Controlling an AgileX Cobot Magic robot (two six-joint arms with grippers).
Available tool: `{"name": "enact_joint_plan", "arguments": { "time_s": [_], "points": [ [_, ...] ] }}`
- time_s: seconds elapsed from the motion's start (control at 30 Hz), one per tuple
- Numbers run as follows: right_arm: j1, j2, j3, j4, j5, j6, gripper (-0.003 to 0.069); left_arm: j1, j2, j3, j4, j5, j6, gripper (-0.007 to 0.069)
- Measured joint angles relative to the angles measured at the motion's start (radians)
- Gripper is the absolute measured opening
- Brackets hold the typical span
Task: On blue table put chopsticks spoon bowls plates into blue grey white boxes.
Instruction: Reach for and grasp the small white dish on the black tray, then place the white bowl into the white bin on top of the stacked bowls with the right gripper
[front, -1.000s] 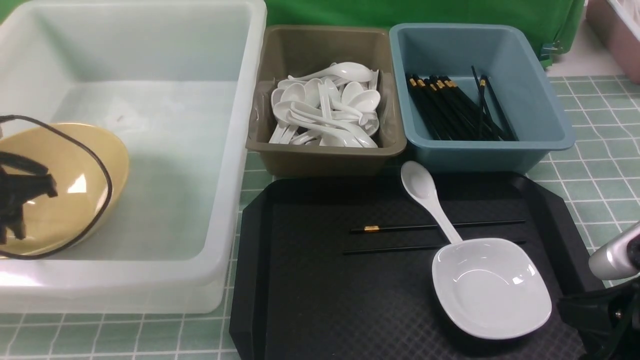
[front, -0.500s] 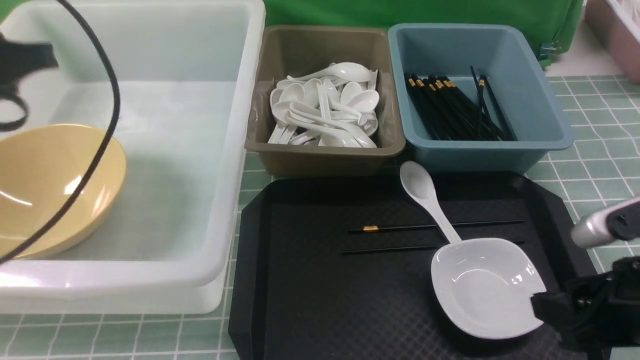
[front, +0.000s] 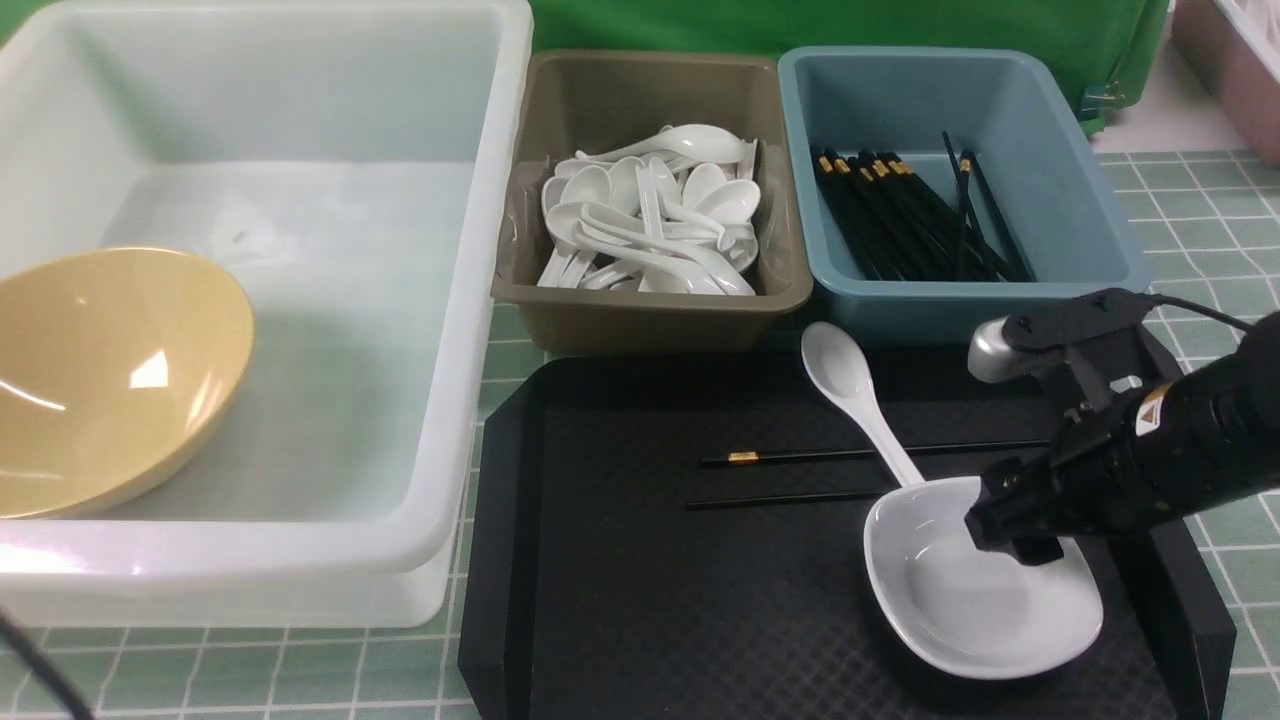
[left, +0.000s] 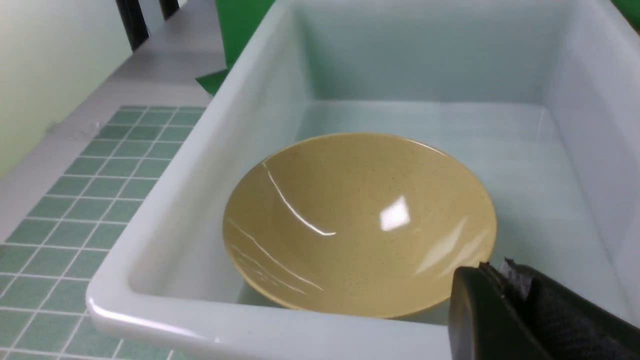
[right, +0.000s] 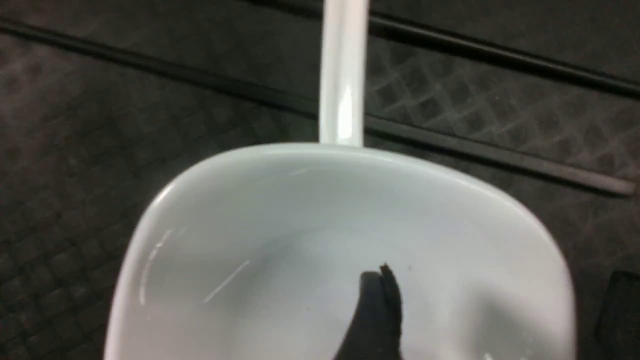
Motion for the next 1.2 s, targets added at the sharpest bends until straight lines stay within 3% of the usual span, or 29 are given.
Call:
{"name": "enact_joint_plan", "arguments": {
  "time_s": [0.17, 0.33, 0.53, 0.6, 0.77, 0.87, 0.93, 1.07, 1.13, 1.2],
  "points": [
    [0.005, 0.040, -0.003, 0.010, 0.031, -0.004, 0.0526, 0.000, -0.120, 0.095, 0.026, -0.085, -0.004, 0.0002],
    [0.015, 0.046, -0.008, 0.016, 0.072, -0.048, 0.0377, 0.000, -0.151, 0.132, 0.053, -0.184, -0.004, 0.0002],
    [0.017, -0.029, -0.045, 0.043, 0.143, -0.058, 0.0132, 0.000, -0.151, 0.154, 0.089, -0.283, -0.004, 0.0002],
    [0.024, -0.089, -0.075, 0.045, 0.170, -0.058, 0.0086, 0.000, -0.151, 0.155, 0.115, -0.301, -0.004, 0.0002],
    [0.077, -0.192, -0.197, 0.084, 0.194, -0.059, 0.0078, 0.000, -0.151, 0.157, 0.125, -0.307, -0.004, 0.0002],
    [0.160, -0.203, -0.282, 0.164, 0.145, -0.085, 0.0078, 0.000, -0.151, 0.160, 0.125, -0.309, -0.004, 0.0002],
    [0.254, -0.188, -0.348, 0.220, 0.057, -0.130, 0.0078, -0.004, -0.151, 0.160, 0.126, -0.310, -0.004, 0.0002],
    [0.490, -0.071, -0.457, 0.286, -0.311, -0.214, 0.0078, -0.024, -0.151, 0.160, 0.127, -0.313, -0.007, 0.0002],
    [0.571, 0.050, -0.523, 0.294, -0.483, -0.307, 0.0078, -0.037, -0.151, 0.160, 0.127, -0.313, -0.007, 0.0002],
    [0.600, 0.170, -0.608, 0.297, -0.521, -0.408, 0.0078, -0.049, -0.151, 0.160, 0.127, -0.313, -0.007, 0.0002]
  ]
}}
